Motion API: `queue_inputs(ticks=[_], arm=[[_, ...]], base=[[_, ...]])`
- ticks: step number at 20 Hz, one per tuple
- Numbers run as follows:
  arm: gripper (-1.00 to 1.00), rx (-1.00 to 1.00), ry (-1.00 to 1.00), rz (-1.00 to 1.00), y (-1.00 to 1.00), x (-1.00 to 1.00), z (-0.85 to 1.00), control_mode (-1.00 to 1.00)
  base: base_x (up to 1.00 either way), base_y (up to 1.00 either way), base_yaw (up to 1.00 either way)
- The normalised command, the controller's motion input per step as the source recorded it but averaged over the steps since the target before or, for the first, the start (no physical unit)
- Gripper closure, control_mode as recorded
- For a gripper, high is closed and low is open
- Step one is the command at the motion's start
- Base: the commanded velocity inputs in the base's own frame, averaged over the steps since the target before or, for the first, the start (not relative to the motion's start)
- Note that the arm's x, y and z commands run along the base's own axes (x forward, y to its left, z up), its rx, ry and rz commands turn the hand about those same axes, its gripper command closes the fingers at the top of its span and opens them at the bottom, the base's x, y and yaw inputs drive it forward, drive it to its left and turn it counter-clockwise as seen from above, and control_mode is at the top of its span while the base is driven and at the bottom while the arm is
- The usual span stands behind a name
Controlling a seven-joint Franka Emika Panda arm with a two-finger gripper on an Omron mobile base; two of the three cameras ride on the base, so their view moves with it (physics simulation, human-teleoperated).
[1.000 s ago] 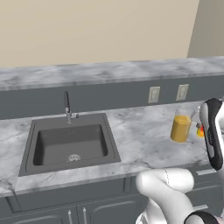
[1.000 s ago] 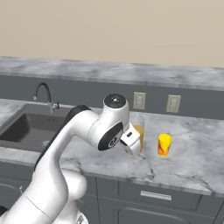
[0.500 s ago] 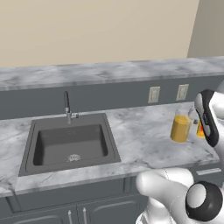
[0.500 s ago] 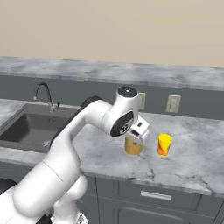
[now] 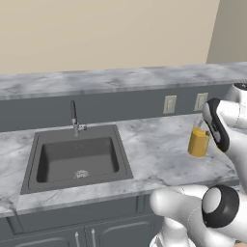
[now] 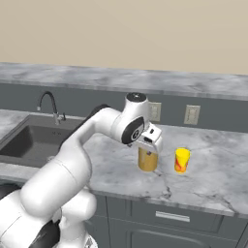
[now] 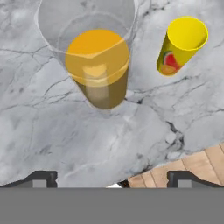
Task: Place the pitcher and cup on the dining counter for serving.
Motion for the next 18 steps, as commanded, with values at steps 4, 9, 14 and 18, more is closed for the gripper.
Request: queue_inputs(ticks=[4,9,14,18], arm=[[-1.0,0.0,0.0,0.0,0.0,0.35,-0.28,-1.0],[-1.0,0.0,0.0,0.0,0.0,0.48,-0.29,-1.0],[-1.0,0.0,0.0,0.0,0.0,0.38,-0.29,-1.0],[-1.0,-0.02,0.0,0.0,-0.04,0.31,-0.35,-1.0]], base=[[0.0,0.0,0.0],[0.0,0.0,0.0],[0.0,0.0,0.0],[0.0,0.0,0.0]])
